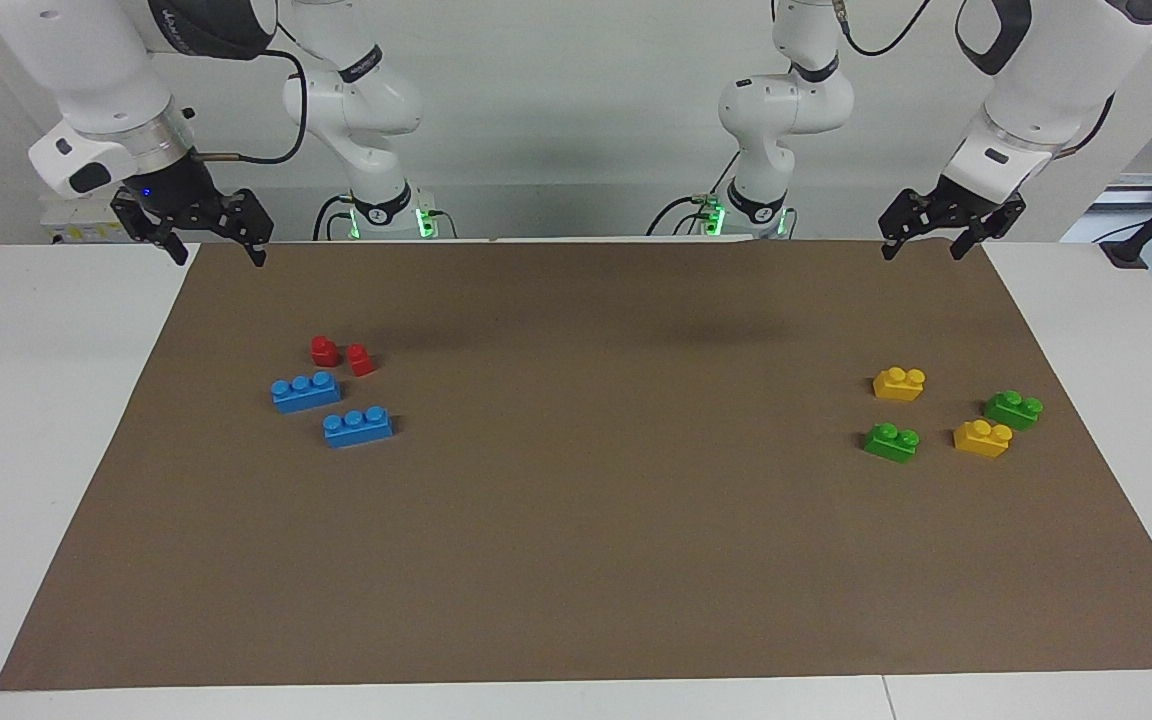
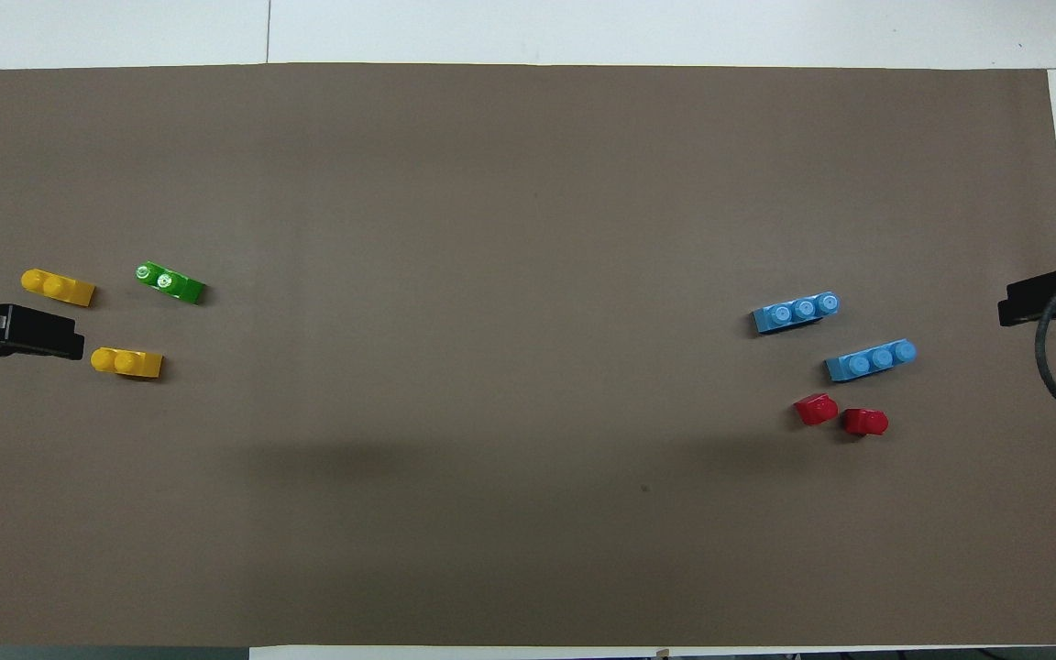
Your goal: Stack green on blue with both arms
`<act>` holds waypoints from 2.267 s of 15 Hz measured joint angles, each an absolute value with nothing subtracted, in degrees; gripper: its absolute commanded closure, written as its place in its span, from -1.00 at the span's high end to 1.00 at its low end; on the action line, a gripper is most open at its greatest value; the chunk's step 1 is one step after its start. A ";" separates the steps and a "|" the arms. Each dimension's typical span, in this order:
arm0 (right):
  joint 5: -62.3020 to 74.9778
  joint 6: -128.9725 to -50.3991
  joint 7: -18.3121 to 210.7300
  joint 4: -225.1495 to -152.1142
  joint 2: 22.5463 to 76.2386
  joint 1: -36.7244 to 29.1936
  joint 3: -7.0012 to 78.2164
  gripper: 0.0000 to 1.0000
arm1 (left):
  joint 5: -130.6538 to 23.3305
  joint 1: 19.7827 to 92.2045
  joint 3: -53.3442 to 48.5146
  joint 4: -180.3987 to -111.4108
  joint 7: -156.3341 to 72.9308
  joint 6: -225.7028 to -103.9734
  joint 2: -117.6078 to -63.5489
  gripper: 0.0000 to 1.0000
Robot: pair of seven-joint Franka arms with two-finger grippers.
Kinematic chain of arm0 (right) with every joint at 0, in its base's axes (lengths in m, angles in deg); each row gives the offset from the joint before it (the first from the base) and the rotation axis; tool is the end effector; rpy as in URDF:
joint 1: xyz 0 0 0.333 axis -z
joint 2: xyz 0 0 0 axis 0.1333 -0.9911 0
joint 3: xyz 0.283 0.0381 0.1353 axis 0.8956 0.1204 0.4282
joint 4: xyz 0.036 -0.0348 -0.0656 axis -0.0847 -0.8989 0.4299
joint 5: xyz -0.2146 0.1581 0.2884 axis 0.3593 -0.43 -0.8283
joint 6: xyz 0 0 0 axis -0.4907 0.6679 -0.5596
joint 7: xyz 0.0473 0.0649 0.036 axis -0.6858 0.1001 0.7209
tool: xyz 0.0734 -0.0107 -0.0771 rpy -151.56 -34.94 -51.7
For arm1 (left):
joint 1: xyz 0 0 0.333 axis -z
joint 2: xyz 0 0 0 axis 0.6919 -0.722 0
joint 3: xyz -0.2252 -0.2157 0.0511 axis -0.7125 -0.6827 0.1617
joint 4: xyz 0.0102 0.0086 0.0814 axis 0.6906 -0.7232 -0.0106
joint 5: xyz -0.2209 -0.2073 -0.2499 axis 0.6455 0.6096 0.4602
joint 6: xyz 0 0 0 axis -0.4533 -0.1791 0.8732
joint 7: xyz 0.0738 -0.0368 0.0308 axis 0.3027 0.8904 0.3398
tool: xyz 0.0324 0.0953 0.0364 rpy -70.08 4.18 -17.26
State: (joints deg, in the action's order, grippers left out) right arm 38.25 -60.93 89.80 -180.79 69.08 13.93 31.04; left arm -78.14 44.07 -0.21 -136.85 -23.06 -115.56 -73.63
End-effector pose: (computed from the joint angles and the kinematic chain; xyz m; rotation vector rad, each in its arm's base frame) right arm 0.5252 -0.0350 0.6177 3.1161 -0.0536 -0.0759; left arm 0.5109 -0.0116 0.6054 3.1249 -0.1168 -0.1107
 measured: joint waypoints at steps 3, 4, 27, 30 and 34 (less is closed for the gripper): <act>38.25 -61.16 89.80 -180.79 69.08 13.90 31.11 1.00 | -78.14 44.07 -0.22 -136.84 -23.06 -115.55 -73.63 1.00; 38.25 -61.48 89.80 -180.79 69.08 13.90 31.11 1.00 | -78.14 44.07 -0.22 -136.84 -23.06 -115.55 -73.63 1.00; 38.25 -62.46 89.80 -180.79 69.05 13.89 31.15 1.00 | -78.15 43.93 0.47 -137.42 -31.98 -115.47 -73.32 1.00; 38.25 -62.46 89.80 -180.79 69.06 13.89 31.15 1.00 | -78.15 43.92 0.47 -139.17 -38.83 -115.50 -72.51 1.00; 38.25 -62.46 89.80 -180.79 69.05 13.89 31.15 1.00 | -78.15 43.89 0.48 -141.32 -51.84 -116.43 -71.18 1.00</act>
